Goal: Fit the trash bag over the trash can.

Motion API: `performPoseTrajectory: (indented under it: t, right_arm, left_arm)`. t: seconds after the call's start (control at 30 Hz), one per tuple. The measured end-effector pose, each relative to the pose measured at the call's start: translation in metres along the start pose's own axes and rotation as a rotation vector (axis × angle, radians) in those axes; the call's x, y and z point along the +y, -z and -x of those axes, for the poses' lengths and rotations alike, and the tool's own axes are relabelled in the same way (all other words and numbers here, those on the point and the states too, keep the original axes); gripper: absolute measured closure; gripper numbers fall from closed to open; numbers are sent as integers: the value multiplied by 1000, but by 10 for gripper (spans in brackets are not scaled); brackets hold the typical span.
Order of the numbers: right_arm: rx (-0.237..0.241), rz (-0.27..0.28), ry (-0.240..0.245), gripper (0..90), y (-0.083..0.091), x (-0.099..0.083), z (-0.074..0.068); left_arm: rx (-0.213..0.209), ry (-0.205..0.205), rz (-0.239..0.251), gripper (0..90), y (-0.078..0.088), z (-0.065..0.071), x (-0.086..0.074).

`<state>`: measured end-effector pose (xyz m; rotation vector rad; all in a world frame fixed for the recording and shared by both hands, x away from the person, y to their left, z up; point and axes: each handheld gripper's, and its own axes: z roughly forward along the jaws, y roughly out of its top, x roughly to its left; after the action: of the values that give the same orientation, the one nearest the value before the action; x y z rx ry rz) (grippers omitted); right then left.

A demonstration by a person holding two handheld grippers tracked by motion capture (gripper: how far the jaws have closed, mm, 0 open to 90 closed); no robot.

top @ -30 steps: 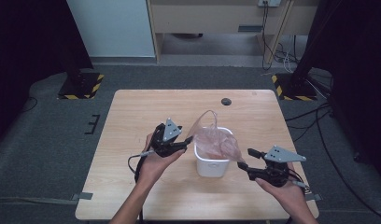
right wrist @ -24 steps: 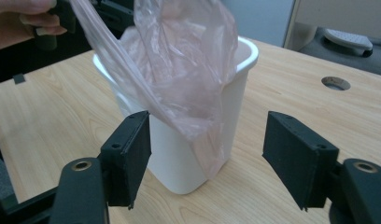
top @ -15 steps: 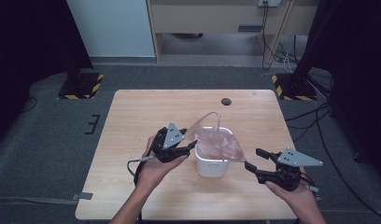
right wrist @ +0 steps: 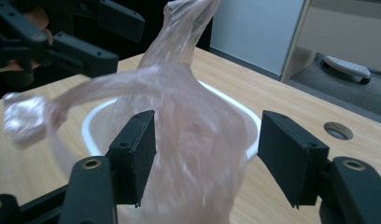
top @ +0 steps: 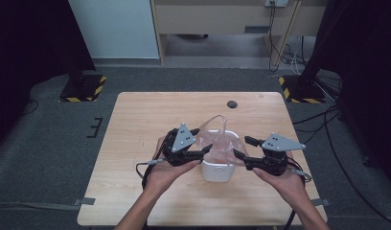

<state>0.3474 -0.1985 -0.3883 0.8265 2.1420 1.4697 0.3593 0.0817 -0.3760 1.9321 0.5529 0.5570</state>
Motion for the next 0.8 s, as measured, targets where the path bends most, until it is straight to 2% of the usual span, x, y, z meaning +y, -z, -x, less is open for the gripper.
performPoseTrajectory:
  t: [0.17, 0.33, 0.5, 0.7, 0.77, 0.8]
  right_arm:
    - [2, 7, 21, 435, -12, 9, 1]
    - [32, -22, 33, 689, -24, 14, 1]
    - [49, -31, 9, 871, -29, 13, -2]
    - [83, -22, -30, 900, -30, 14, -5]
    - [93, -15, -48, 900, -30, 15, -7]
    - [99, -12, -51, 900, -30, 15, -7]
  left_arm:
    - [-22, -16, 3, 324, -8, 5, 4]
    - [-36, -33, 3, 312, -16, 9, 8]
    - [-45, -38, 1, 304, -22, 10, 10]
    - [-58, -36, 0, 324, -26, 10, 11]
    - [-67, -41, -3, 364, -27, 10, 11]
    - [-70, -50, -11, 412, -28, 11, 11]
